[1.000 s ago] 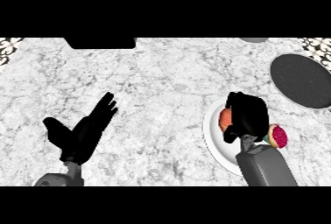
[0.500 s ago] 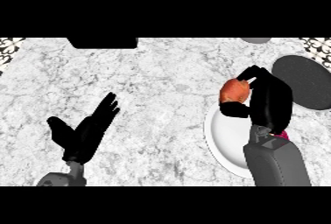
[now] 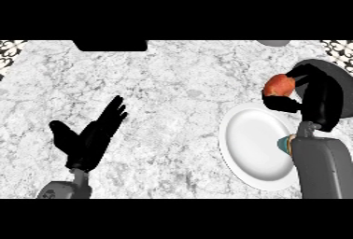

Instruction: Pick the squash from the plate and place it in the pan

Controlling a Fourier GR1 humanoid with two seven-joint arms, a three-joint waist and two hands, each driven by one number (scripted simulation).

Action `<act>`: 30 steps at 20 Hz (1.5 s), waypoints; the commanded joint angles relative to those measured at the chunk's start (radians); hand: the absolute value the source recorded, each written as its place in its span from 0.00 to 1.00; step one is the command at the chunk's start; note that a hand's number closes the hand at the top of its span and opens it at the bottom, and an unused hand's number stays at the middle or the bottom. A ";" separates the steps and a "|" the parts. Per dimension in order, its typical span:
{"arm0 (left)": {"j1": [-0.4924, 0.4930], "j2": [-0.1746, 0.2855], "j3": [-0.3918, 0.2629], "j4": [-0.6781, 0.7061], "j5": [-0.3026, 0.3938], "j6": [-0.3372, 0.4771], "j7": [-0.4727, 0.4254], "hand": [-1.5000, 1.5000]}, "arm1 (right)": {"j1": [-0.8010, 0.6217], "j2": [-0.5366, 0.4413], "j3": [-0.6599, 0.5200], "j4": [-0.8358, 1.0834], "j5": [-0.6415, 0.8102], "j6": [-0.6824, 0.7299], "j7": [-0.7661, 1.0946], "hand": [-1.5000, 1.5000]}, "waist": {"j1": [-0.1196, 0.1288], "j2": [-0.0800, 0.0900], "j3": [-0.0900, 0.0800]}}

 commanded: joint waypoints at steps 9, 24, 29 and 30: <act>0.007 -0.052 -0.036 -0.020 -0.050 0.029 -0.002 0.50 | -0.119 -0.220 -0.223 0.574 -0.046 -0.363 -0.318 1.00 | 0.013 0.005 0.001; -0.034 -0.047 -0.012 0.010 -0.027 -0.011 0.004 0.50 | -0.329 -0.490 -0.472 1.102 -0.287 -0.508 -0.735 1.00 | 0.048 0.025 0.006; -0.042 -0.038 -0.021 0.021 -0.036 -0.036 -0.022 0.50 | -0.330 -0.566 -0.445 1.278 -0.209 -0.393 -0.563 0.00 | 0.073 0.040 0.006; -0.030 -0.005 -0.003 -0.014 -0.005 -0.068 0.002 0.50 | -0.315 -0.554 -0.436 1.294 -0.196 -0.415 -0.564 0.00 | 0.093 0.042 0.008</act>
